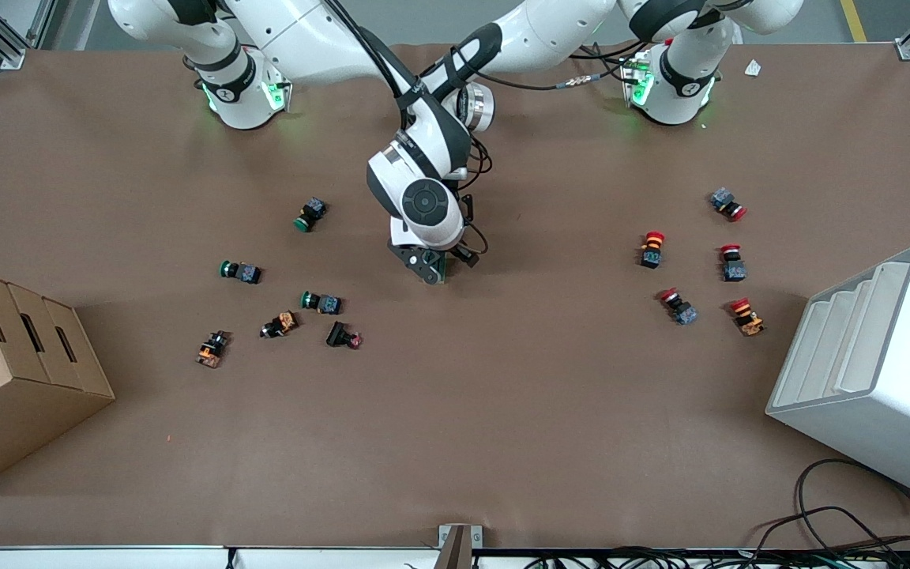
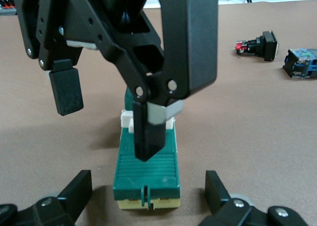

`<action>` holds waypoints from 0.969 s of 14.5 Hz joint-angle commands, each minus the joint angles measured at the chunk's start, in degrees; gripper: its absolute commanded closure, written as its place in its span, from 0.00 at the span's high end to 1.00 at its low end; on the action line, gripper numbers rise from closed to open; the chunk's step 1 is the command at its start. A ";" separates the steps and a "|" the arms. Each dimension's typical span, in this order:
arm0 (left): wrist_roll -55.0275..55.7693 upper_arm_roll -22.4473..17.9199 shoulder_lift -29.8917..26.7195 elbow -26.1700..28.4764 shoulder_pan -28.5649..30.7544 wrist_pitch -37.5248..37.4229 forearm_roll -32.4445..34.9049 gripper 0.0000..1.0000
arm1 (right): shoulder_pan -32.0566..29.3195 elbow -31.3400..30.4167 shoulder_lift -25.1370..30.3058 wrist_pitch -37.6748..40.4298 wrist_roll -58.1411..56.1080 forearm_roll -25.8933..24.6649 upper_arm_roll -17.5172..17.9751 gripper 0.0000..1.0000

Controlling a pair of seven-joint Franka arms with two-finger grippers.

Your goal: Close load switch with both arms

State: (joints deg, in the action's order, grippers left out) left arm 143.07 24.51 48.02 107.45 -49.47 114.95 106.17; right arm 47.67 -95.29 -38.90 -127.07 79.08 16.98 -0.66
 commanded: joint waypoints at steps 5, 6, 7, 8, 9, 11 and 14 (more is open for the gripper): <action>0.28 -0.17 1.28 -1.28 -0.01 -0.78 0.52 1.00 | -1.62 1.60 -0.13 -1.87 -0.95 0.42 -0.57 1.00; 0.28 -0.17 1.28 -1.37 0.07 -0.78 0.52 1.00 | -1.71 1.69 -0.13 -1.87 -1.12 0.25 -0.57 1.00; 0.28 -0.17 1.28 -1.63 0.16 -0.78 0.52 1.00 | -1.79 1.86 -0.13 -1.87 -2.00 0.33 -0.57 1.00; 0.20 -0.17 1.37 -1.72 0.16 -0.78 0.52 1.00 | -2.14 2.04 -0.21 -1.87 -2.53 0.33 -0.57 1.00; 0.11 -0.17 1.37 -1.72 0.25 -0.78 0.52 1.00 | -2.58 2.04 -0.21 -1.87 -2.62 0.25 -0.57 1.00; 0.20 -0.17 1.81 -1.72 0.16 -0.78 0.61 1.00 | -2.85 2.74 -0.56 -1.87 -2.71 0.25 -0.57 1.00; 0.11 -0.17 1.90 -1.81 0.25 -0.78 0.61 1.00 | -3.02 4.14 -1.53 -1.87 -2.71 0.25 -0.66 1.00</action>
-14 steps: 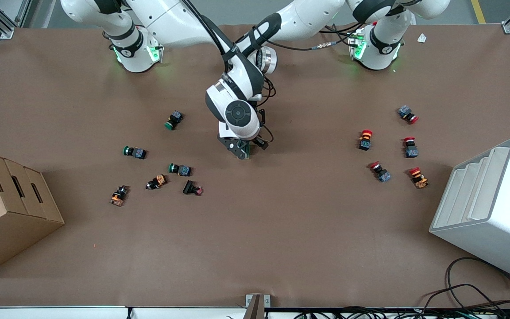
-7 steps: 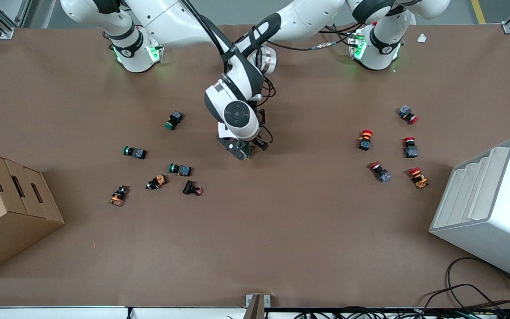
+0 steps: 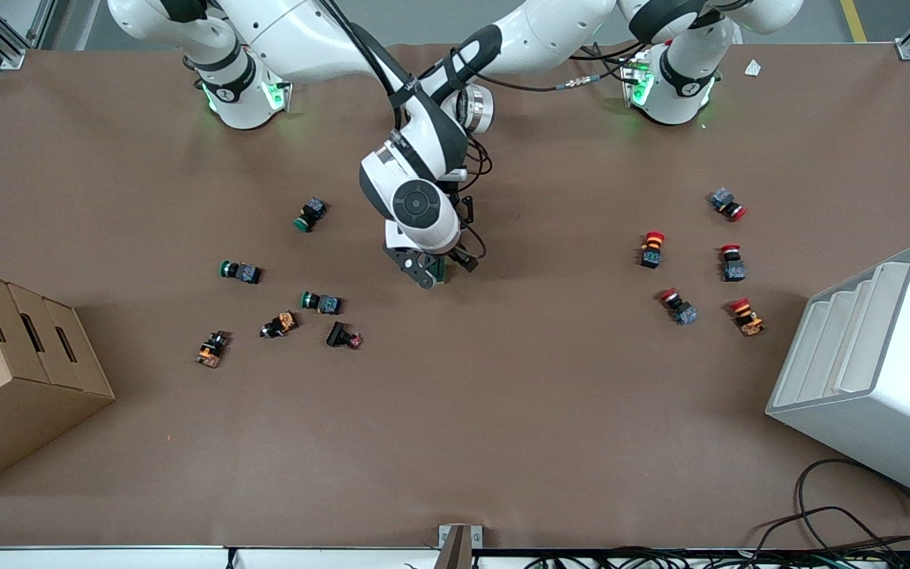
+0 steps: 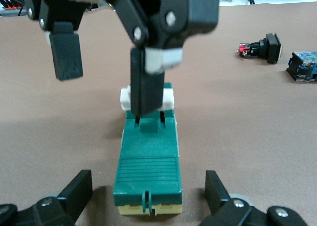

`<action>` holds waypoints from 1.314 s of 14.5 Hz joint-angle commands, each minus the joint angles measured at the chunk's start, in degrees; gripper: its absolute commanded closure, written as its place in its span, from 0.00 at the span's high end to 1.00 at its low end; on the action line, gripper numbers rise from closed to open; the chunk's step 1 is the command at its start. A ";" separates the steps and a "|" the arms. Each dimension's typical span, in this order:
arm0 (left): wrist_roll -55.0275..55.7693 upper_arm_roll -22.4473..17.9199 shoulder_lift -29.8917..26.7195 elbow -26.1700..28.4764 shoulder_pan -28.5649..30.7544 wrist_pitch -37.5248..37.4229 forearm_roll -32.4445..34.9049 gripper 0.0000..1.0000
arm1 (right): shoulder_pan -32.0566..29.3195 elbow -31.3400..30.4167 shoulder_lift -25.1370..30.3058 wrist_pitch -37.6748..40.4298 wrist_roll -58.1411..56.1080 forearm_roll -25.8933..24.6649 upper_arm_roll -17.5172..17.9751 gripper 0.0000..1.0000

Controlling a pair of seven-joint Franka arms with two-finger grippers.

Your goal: Close load switch with both arms

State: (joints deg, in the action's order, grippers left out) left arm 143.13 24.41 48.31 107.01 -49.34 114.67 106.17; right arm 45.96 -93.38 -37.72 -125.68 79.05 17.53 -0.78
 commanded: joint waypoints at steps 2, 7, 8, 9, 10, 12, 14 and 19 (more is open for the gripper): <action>0.04 -0.06 1.70 -1.27 0.12 -0.50 0.79 1.00 | -1.31 3.11 -3.50 -3.26 -2.68 -0.30 -0.63 1.00; 0.04 -0.06 1.70 -1.27 0.12 -0.50 0.79 1.00 | -3.32 3.47 -3.86 -3.35 -4.69 -0.21 -0.63 1.00; 0.04 -0.06 1.70 -1.27 0.12 -0.50 0.79 1.00 | -3.68 3.55 -3.86 -3.35 -5.04 -0.21 -0.63 1.00; 0.04 -0.06 1.70 -1.27 0.12 -0.50 0.79 1.00 | -3.94 4.08 -3.94 -3.26 -5.14 -0.13 -0.63 1.00; 0.04 -0.06 1.70 -1.36 0.12 -0.50 0.79 1.00 | -4.21 4.52 -4.21 -3.26 -5.05 -0.13 -0.63 1.00; 0.04 -0.06 1.70 -1.36 0.21 -0.50 0.88 1.00 | -4.30 5.92 -4.99 -3.26 -4.96 -0.13 -0.63 1.00; -0.05 -0.15 1.70 -1.71 0.21 -0.50 0.88 1.00 | -4.30 6.89 -6.05 -3.26 -4.79 -0.13 -0.63 1.00; -0.22 -0.15 1.70 -1.71 0.21 -0.50 0.88 1.00 | -5.17 9.70 -8.51 -3.17 -4.52 0.31 -0.63 1.00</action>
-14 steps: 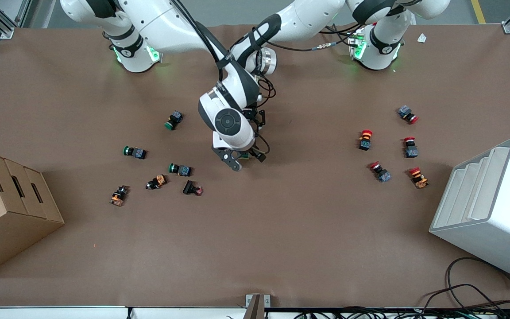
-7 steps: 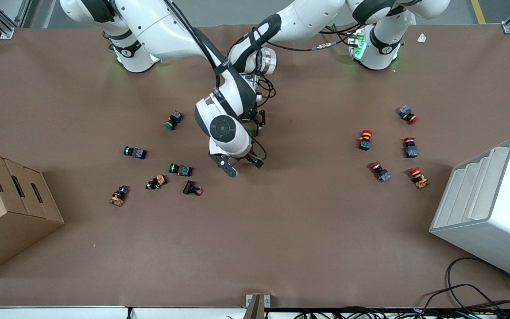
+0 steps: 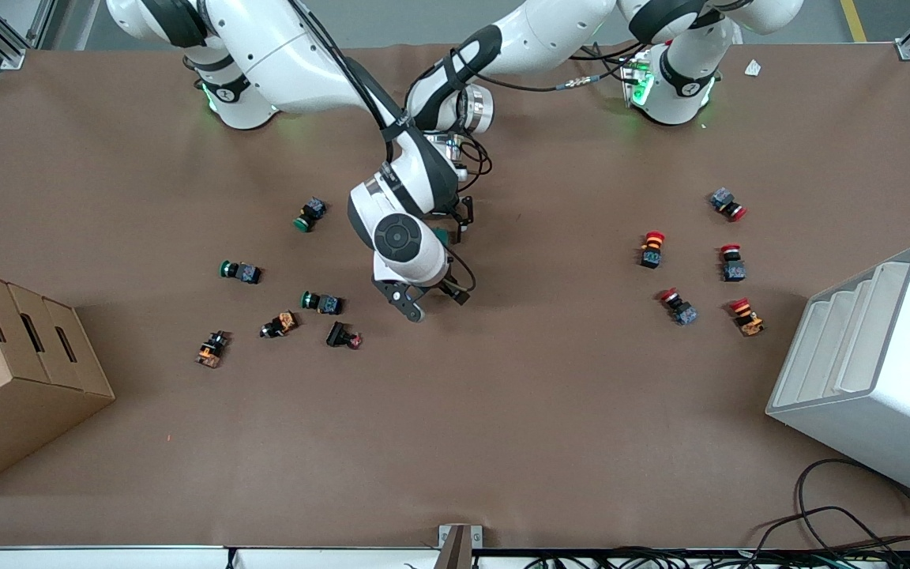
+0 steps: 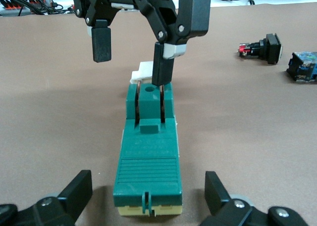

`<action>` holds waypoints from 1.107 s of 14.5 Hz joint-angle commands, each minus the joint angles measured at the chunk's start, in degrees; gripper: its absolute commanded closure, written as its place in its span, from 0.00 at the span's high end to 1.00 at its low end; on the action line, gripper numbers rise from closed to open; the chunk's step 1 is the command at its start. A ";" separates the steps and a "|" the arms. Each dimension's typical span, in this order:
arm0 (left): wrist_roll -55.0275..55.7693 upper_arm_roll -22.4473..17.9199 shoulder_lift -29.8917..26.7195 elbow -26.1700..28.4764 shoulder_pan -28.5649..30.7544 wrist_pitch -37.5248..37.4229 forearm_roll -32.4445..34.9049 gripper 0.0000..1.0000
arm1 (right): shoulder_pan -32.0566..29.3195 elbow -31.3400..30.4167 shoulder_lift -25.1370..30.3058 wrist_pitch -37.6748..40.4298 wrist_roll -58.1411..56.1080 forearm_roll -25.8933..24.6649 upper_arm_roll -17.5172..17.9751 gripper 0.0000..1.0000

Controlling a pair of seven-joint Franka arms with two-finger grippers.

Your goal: Close load switch with both arms

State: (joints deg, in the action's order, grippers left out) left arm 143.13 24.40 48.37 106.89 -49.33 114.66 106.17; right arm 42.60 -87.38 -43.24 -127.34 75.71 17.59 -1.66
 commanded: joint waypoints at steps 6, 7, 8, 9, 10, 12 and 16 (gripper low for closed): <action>-0.31 -0.14 1.64 -1.68 0.29 -0.49 0.88 1.00 | -5.67 8.17 -6.23 1.11 -1.44 6.57 0.69 1.00; -0.31 -0.14 1.64 -1.59 0.29 -0.49 0.88 1.00 | -6.29 9.93 -7.03 3.57 -1.53 7.10 0.69 1.00; -0.22 -0.14 1.64 -1.59 0.29 -0.49 0.88 1.00 | -6.56 11.08 -7.12 5.77 -1.62 7.11 0.69 1.00; -0.22 -0.14 1.64 -1.59 0.29 -0.49 0.88 1.00 | -7.00 11.52 -7.03 7.01 -1.71 7.11 0.69 1.00; -0.22 -0.14 1.64 -1.68 0.29 -0.49 0.88 1.00 | -7.35 11.79 -6.77 8.32 -1.88 6.94 0.69 1.00; -0.48 -0.14 1.64 -1.68 0.29 -0.49 0.88 1.00 | -7.35 11.62 -4.94 9.82 -4.76 4.31 0.25 1.00; -0.48 -0.14 1.55 -1.77 0.37 -0.49 0.88 1.00 | -12.53 11.97 -1.34 22.83 -15.92 2.19 0.07 1.00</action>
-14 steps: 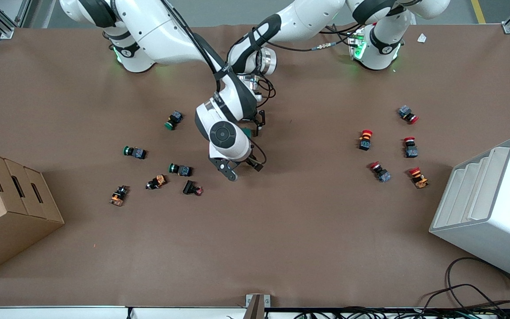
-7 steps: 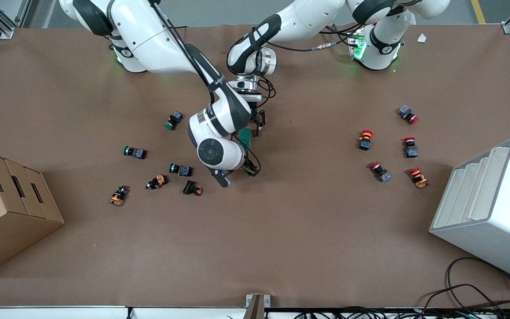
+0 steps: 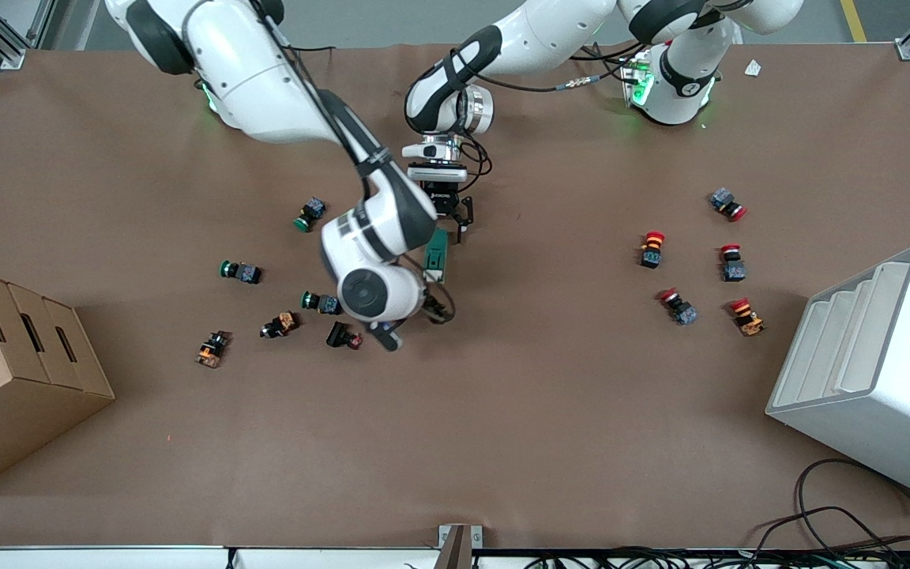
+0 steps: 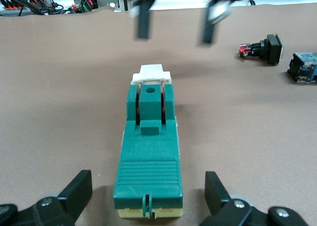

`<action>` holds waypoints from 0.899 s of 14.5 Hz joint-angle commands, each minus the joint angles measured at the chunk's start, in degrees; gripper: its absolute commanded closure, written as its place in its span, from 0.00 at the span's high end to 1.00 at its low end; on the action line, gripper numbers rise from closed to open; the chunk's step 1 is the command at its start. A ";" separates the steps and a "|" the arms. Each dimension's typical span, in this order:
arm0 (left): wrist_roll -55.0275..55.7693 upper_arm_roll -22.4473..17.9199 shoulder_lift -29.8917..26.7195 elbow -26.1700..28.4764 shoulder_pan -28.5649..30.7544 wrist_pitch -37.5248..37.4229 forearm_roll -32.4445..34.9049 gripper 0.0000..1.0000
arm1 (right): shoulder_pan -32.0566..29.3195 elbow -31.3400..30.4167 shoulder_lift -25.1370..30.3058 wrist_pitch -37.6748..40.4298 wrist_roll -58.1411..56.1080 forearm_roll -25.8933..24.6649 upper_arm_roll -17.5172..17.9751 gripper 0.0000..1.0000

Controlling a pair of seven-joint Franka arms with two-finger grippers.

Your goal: Close load switch with both arms

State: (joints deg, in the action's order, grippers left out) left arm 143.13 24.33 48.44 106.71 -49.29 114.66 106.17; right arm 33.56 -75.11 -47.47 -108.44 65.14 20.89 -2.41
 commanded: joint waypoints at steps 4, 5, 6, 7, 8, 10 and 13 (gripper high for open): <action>-1.27 0.02 0.78 -2.12 0.42 -0.49 0.35 1.00 | -10.68 -0.83 9.49 9.37 -19.74 -4.96 0.22 1.00; -2.92 0.19 0.60 -2.30 0.51 -0.49 -0.17 1.00 | -12.88 -0.83 11.15 10.78 -24.49 -6.46 0.22 1.00; -5.12 0.19 -0.01 -2.82 0.60 -0.40 -2.18 0.99 | -15.25 -0.83 13.00 13.14 -29.58 -7.35 0.13 1.00; -7.92 0.45 -0.10 -4.04 0.60 -0.40 -5.42 0.99 | -17.71 -0.83 15.02 15.78 -33.98 -8.40 0.04 1.00; -11.43 0.72 -0.45 -5.88 0.60 -0.40 -9.36 0.99 | -20.52 -0.74 17.21 18.15 -39.60 -10.67 0.13 1.00; -18.29 1.16 -1.24 -9.92 0.60 -0.40 -17.45 0.99 | -24.92 -0.74 21.35 20.80 -51.98 -16.90 0.13 1.00; -28.92 1.51 -3.61 -15.73 0.77 -0.49 -29.68 0.99 | -31.34 -0.83 25.22 21.60 -65.11 -20.27 0.04 1.00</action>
State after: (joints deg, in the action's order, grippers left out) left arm 120.47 25.36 46.85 93.83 -48.90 114.62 82.58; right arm 5.50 -73.48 -25.64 -86.71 6.47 3.00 -3.63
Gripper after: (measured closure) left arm 0.004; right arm 0.000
